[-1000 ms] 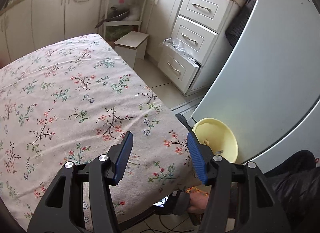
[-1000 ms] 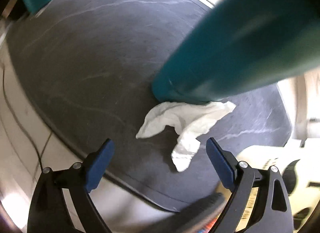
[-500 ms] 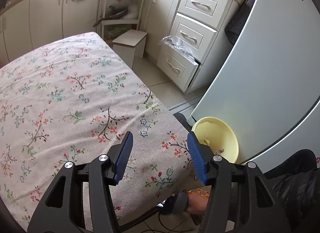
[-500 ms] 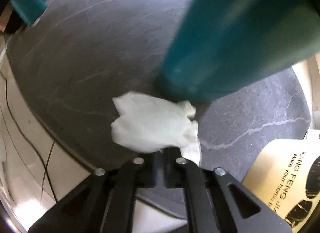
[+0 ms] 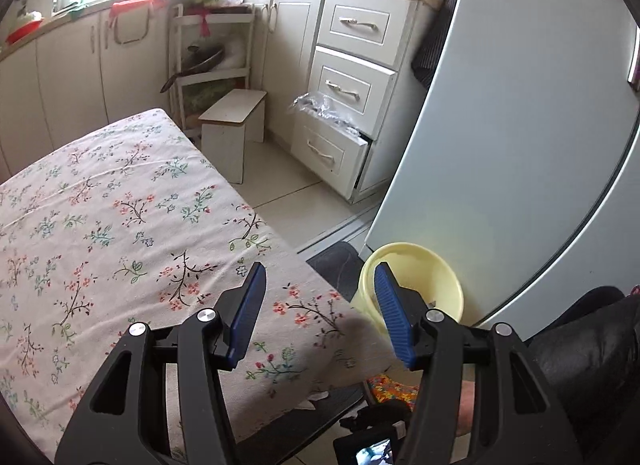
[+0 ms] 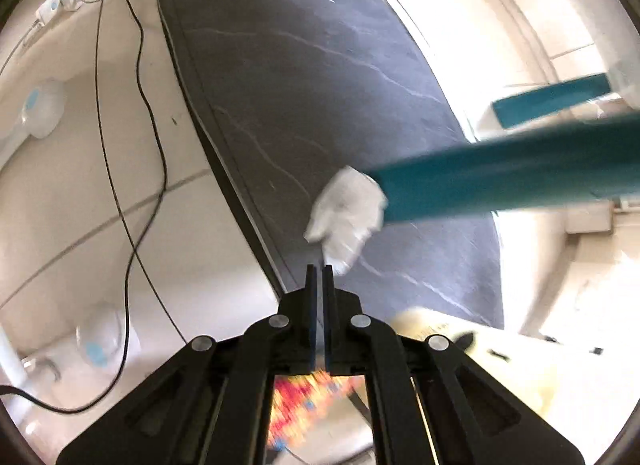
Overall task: Collect trash
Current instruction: 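Lift the tissue with the right gripper into the yellow bucket and release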
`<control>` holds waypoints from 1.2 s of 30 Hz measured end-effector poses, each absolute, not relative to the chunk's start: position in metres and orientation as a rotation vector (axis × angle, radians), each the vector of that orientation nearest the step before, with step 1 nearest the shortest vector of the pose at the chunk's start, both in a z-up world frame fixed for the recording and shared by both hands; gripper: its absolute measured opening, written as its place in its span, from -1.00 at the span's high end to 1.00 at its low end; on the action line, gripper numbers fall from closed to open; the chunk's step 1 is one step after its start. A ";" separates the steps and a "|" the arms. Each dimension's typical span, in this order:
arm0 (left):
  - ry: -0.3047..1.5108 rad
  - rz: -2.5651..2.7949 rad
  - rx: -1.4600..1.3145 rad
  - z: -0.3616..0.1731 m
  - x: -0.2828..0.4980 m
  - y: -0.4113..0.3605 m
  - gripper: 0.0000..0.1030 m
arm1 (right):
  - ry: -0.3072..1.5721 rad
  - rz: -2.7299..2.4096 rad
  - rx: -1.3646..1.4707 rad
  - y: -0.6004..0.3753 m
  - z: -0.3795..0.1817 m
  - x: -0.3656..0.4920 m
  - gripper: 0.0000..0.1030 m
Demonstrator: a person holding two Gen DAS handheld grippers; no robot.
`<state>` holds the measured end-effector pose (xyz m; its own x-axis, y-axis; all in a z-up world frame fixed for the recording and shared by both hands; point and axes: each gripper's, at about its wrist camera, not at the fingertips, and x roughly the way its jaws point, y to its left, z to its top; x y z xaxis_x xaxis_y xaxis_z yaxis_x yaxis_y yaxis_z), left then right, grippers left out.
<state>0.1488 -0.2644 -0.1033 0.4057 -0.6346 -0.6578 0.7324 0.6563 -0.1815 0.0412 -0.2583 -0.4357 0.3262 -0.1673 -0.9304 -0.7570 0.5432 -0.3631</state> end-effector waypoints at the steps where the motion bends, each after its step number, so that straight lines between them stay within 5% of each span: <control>1: 0.763 -0.866 0.135 -0.102 0.147 -0.263 -0.03 | 1.209 0.447 -0.936 -0.249 -0.435 0.037 0.65; 2: 0.763 -0.865 0.127 -0.102 0.146 -0.260 -0.03 | 1.211 0.435 -0.914 -0.249 -0.441 0.035 -0.11; 3: 0.764 -0.865 0.126 -0.103 0.144 -0.258 -0.03 | 1.203 0.429 -0.901 -0.244 -0.447 0.033 -0.45; 13: 0.859 -0.804 0.067 -0.127 0.169 -0.223 -0.03 | 1.312 0.268 -0.706 -0.213 -0.531 0.078 -0.45; 24: 0.891 -0.801 0.039 -0.134 0.178 -0.219 -0.03 | 1.350 0.210 -0.537 -0.248 -0.552 0.106 -0.65; 25: 0.890 -0.801 0.042 -0.134 0.179 -0.220 -0.03 | 1.356 0.232 -0.519 -0.251 -0.551 0.106 -0.60; 28: 0.894 -0.798 0.050 -0.136 0.180 -0.224 -0.03 | 1.398 0.298 -0.455 -0.251 -0.548 0.104 0.12; 29: 0.894 -0.796 0.056 -0.137 0.180 -0.225 -0.03 | 1.419 0.320 -0.488 -0.243 -0.548 0.100 0.68; 30: 0.893 -0.794 0.060 -0.138 0.179 -0.225 -0.03 | 1.442 0.340 -0.504 -0.238 -0.547 0.096 0.86; 36: 0.867 -0.787 0.092 -0.136 0.174 -0.232 -0.03 | 1.387 0.427 -0.618 -0.221 -0.498 0.061 0.86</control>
<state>0.1735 -0.2315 -0.1357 0.3899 -0.5829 -0.7129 0.6537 0.7205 -0.2315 0.0609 -0.2208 -0.4984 0.1482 -0.0759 -0.9860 -0.6176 0.7716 -0.1522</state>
